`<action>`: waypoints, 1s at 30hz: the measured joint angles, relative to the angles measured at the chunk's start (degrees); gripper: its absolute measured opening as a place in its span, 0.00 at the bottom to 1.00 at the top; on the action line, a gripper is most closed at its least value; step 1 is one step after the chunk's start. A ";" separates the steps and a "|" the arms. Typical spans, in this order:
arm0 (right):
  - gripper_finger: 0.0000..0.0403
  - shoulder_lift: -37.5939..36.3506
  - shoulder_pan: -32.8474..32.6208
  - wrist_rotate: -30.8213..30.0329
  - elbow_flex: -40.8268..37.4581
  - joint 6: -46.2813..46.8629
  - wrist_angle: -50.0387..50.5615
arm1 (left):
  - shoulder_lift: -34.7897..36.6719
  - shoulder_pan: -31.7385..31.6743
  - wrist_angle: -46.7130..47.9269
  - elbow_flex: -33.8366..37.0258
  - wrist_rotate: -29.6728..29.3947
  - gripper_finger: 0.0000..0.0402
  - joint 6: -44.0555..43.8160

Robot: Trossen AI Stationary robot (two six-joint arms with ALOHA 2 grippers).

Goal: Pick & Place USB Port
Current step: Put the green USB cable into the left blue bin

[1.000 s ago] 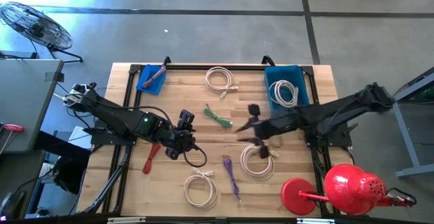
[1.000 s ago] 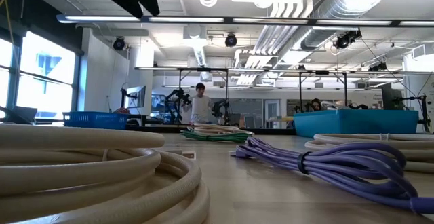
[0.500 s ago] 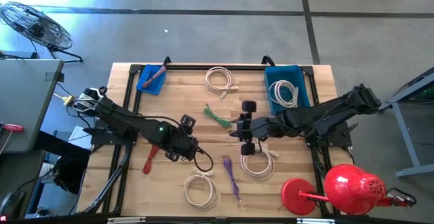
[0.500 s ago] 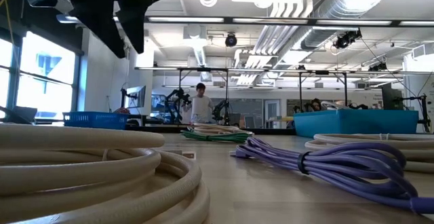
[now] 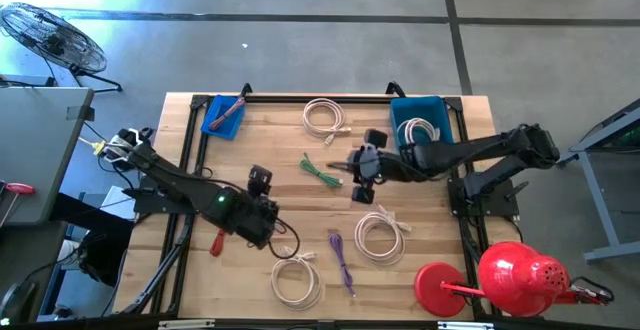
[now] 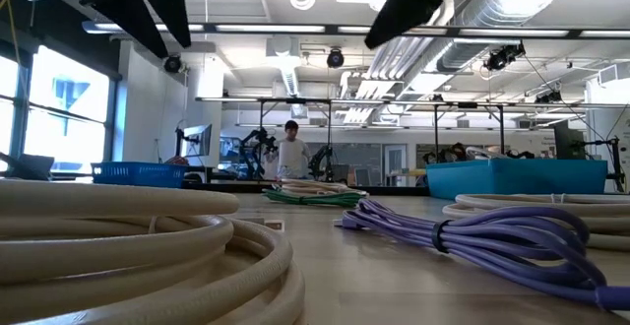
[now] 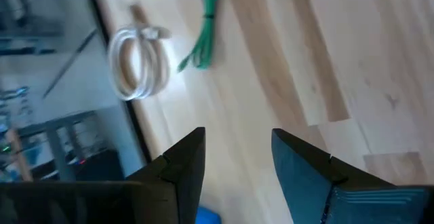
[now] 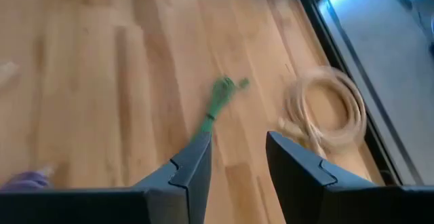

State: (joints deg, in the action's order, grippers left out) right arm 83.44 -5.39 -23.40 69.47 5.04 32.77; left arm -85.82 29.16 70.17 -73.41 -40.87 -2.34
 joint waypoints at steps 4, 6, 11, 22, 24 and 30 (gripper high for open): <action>0.33 1.77 3.15 2.50 0.00 -0.72 -0.14 | 1.95 1.95 0.50 0.00 -3.37 0.41 -1.39; 0.33 3.01 4.29 4.58 0.00 -1.28 -1.03 | 2.58 2.54 0.42 0.00 -4.87 0.41 -1.41; 0.33 7.43 6.25 9.50 0.00 -3.73 -2.46 | 3.06 2.47 0.68 0.00 -4.65 0.41 -1.43; 0.33 16.88 7.98 7.72 0.00 -6.69 -4.03 | 3.06 2.44 0.73 0.00 -4.01 0.41 -1.20; 0.33 17.16 8.52 5.99 0.00 -6.50 -4.33 | 3.06 2.44 0.73 0.00 -4.09 0.41 -1.17; 0.33 17.16 10.34 10.27 0.00 -2.52 -6.15 | 3.06 2.44 0.75 0.00 -4.59 0.41 -1.14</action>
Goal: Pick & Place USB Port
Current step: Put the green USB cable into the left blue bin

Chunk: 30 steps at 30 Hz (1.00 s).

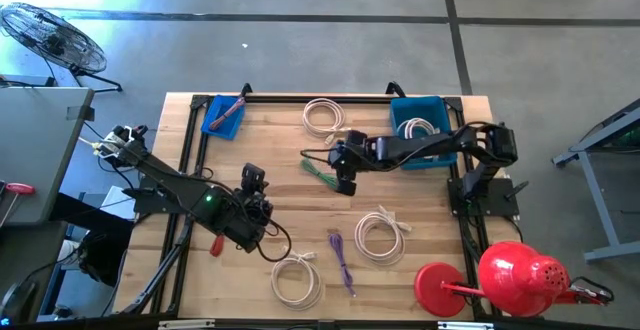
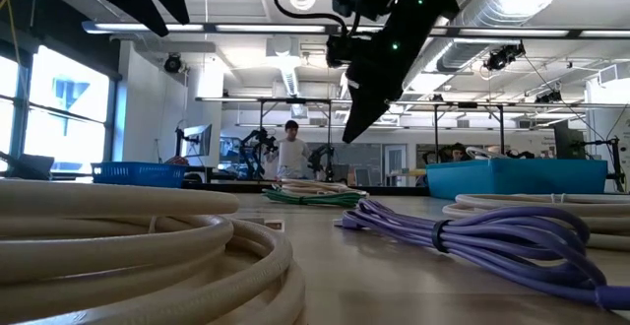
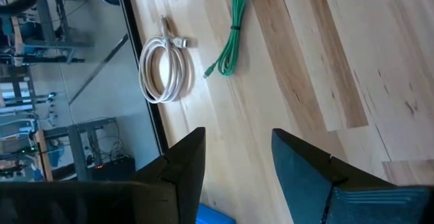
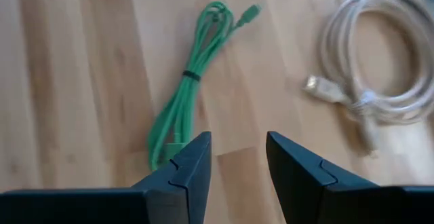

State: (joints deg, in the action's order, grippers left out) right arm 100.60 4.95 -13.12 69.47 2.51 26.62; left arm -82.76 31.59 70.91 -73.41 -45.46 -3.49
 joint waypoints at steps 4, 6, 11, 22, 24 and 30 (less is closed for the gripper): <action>0.33 0.00 0.44 3.33 0.00 2.58 -0.36 | 0.00 0.00 0.00 0.00 -0.07 0.41 -0.02; 0.33 0.00 0.44 4.50 0.00 3.04 -0.66 | 0.00 0.00 -0.01 0.00 0.08 0.41 -0.02; 0.33 0.00 0.01 6.13 0.00 3.25 -2.14 | 0.00 0.00 0.00 0.00 0.93 0.41 -1.15; 0.46 3.27 -0.24 7.06 0.00 4.95 -5.06 | 0.00 0.00 0.02 -0.02 1.04 0.41 -1.29; 0.50 3.83 -0.24 7.13 0.00 3.87 -6.13 | 0.00 0.00 -0.02 -0.04 0.93 0.41 -1.31; 0.56 4.11 -0.24 6.01 0.00 3.40 -6.53 | 0.00 0.00 0.06 -0.04 0.95 0.41 -1.31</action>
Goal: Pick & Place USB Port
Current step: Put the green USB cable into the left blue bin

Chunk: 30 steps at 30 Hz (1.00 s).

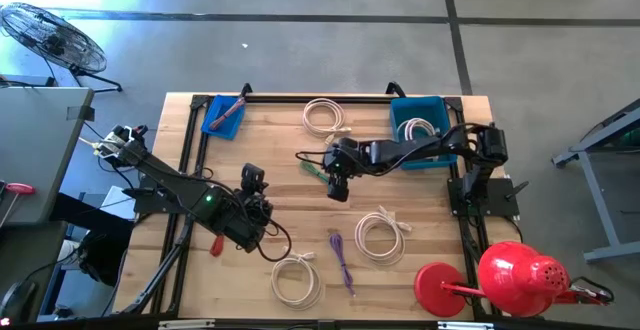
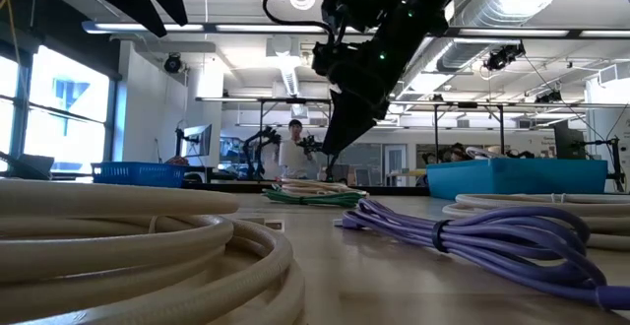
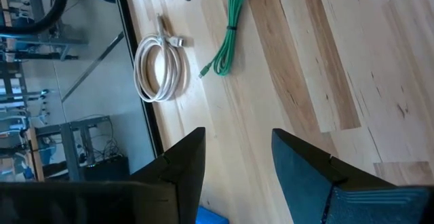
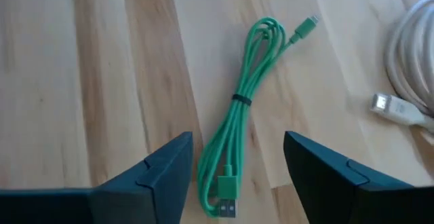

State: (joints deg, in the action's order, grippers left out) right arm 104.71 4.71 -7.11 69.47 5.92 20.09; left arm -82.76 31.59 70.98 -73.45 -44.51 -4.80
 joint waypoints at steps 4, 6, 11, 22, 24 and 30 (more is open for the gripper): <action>0.55 0.79 0.00 -0.84 0.00 2.30 1.91 | 0.00 0.00 0.02 0.00 0.02 0.41 0.00; 0.55 1.93 0.00 0.33 0.00 2.61 1.96 | 0.00 0.00 0.03 0.00 0.02 0.41 0.00; 0.55 4.36 0.00 2.15 0.00 2.66 1.44 | 0.00 0.00 -0.06 0.00 0.04 0.41 0.00; 0.54 7.99 0.61 2.30 0.00 2.86 1.56 | 0.00 0.00 -0.09 0.00 0.02 0.41 -0.01; 0.51 8.24 0.92 2.39 0.00 3.02 1.56 | 0.00 0.00 -0.17 0.00 0.02 0.41 -0.10; 0.24 8.24 1.03 0.90 0.00 2.73 1.64 | 0.00 -0.09 -0.93 0.00 0.24 0.41 -0.93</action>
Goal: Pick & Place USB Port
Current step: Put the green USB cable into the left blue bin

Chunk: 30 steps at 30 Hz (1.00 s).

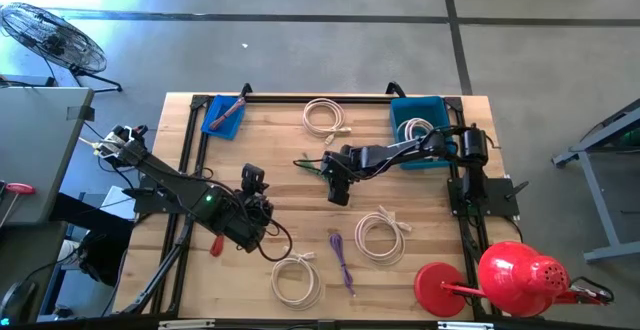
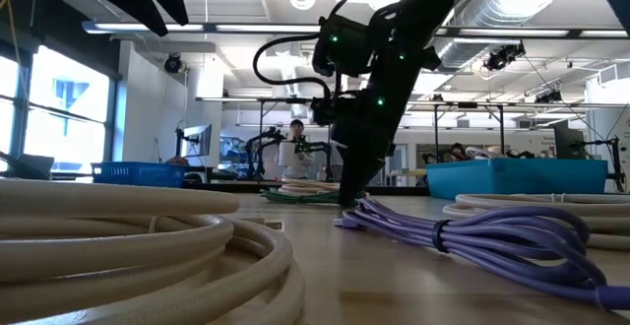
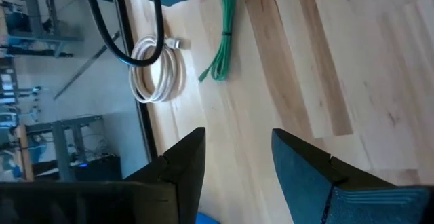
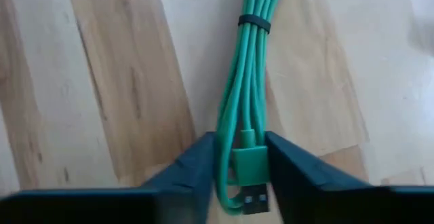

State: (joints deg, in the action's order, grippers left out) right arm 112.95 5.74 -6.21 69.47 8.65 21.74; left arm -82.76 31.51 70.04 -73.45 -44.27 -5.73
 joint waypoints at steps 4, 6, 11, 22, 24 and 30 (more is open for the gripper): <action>0.16 0.00 0.00 -0.41 0.02 -0.07 -0.05 | 0.00 0.00 0.02 0.00 -2.57 0.41 1.22; 0.16 0.00 -0.03 -2.21 0.02 0.57 -0.15 | 0.00 0.00 0.02 0.00 -2.70 0.41 1.26; 0.16 0.00 0.07 -3.24 0.19 1.36 -0.07 | 0.00 0.00 0.10 0.01 -2.81 0.41 1.02; 0.16 -1.05 -5.43 1.67 6.87 -0.13 1.13 | -0.02 0.00 -7.96 0.02 -2.71 0.41 9.03; 0.16 -1.05 -7.03 0.92 9.03 -1.01 1.78 | -0.02 0.00 -10.43 0.03 -2.51 0.41 10.76; 0.16 -1.09 -11.47 -2.50 16.04 -2.23 5.99 | -1.04 0.00 -15.72 0.09 -2.63 0.41 15.49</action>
State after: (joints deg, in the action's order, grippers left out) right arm 111.85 -5.73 -8.71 85.51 6.42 27.72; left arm -83.81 31.51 54.32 -73.36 -46.90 9.77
